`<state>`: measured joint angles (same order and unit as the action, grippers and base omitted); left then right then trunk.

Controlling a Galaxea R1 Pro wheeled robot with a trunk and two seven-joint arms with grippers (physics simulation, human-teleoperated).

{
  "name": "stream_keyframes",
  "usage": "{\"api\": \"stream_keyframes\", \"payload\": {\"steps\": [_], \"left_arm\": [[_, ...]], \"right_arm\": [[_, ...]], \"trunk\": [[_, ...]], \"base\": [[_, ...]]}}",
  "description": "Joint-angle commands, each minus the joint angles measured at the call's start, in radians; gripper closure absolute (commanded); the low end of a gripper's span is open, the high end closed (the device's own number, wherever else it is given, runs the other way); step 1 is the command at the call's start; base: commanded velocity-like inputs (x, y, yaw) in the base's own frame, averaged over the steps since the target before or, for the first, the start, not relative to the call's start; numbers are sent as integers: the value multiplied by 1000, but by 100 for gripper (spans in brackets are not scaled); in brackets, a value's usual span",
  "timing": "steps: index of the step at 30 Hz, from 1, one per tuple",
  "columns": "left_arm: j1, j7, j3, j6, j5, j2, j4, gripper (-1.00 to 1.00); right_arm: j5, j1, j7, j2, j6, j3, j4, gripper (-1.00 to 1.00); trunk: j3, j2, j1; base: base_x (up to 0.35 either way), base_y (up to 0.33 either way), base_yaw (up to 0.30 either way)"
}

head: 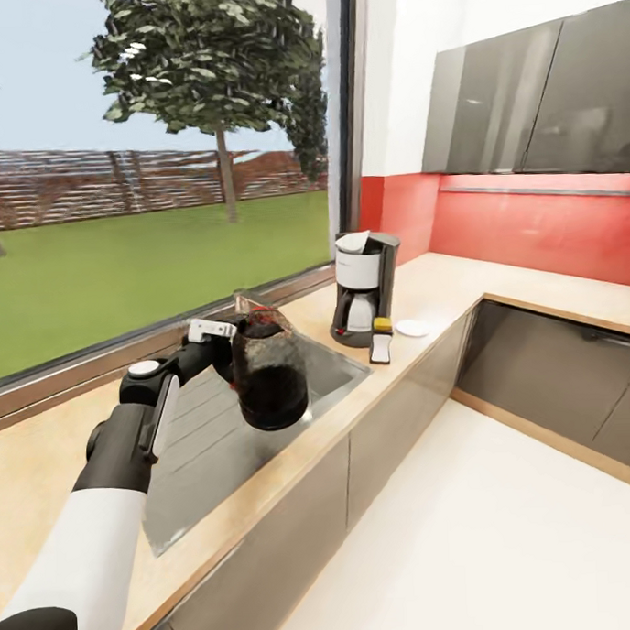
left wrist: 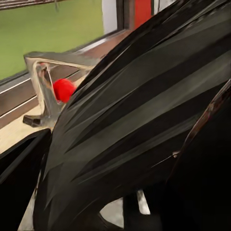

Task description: Set up a coffee station on the kitchen countertop: keep the coffee maker on the countertop, move the bottle of coffee from the kitchen shelf to the counter next to the coffee maker, place a paper coffee filter on top of the coffee maker, put the saucer next to the coffee maker with the coffee cup on the saucer, and place the electric kettle next to the coffee maker.

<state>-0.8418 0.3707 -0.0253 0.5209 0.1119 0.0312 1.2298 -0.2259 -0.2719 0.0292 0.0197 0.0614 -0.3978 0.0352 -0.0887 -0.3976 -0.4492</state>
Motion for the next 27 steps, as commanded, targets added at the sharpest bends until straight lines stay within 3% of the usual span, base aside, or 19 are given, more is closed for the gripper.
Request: {"api": "stream_keyframes", "payload": {"steps": [1,9,27], "left_arm": [[-1,9,-2,4,7,0,2,100],[0,11,-2,2,6,-10,2,100],[13,12,-2,1,6,-19,2,100]], "right_arm": [[-9,-1,3,0,3,-9,-1,-100],[-9,-1,3,0,3,-9,-1,-100],[-9,-1,3,0,3,-9,-1,-100]], "trunk": [[-2,-2,-1],[-2,-2,-1],[-2,-2,-1]], "base": [[75,-251,-275],[-26,-259,-294],[-14,-10,-300]]}}
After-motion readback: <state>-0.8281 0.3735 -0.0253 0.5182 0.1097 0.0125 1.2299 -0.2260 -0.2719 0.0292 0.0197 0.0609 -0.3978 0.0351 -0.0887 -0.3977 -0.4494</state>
